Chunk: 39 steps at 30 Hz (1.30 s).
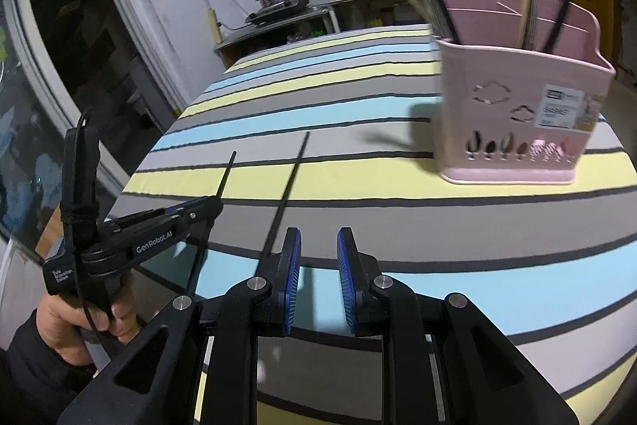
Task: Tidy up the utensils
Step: 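Close the left gripper on a black chopstick while the right gripper grasps another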
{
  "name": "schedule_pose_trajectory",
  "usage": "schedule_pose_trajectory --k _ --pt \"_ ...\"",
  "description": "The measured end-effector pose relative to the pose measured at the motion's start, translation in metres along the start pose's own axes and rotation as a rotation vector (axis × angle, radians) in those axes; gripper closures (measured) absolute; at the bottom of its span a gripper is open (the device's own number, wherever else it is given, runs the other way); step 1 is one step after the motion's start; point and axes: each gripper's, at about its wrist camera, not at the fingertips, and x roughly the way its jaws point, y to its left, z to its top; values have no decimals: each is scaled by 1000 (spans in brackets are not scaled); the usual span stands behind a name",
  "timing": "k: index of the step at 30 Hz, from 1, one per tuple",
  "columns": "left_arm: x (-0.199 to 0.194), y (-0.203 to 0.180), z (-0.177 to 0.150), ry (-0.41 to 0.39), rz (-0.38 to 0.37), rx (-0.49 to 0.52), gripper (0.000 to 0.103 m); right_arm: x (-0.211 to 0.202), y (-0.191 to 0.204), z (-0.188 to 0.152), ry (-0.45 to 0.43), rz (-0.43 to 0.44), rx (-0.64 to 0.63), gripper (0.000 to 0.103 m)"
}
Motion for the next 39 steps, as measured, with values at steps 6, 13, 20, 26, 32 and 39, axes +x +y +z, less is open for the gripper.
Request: schedule_pose_trajectory --k 6,13,20,26,32,39 --pt "-5 19 -1 -9 16 -28 93 16 16 6 29 -5 -40 84" --pt "-7 34 0 -13 -7 -62 93 46 33 18 71 -15 -86 83" --pt "-5 40 3 -14 -22 -69 92 74 35 30 103 -51 -99 84" --pt "2 35 12 -7 -8 -48 92 93 33 40 121 -84 -98 84" --pt "7 34 19 8 10 -44 92 104 36 44 132 -103 -110 84" --pt "13 30 21 -10 38 -8 92 111 43 48 133 -145 -153 88"
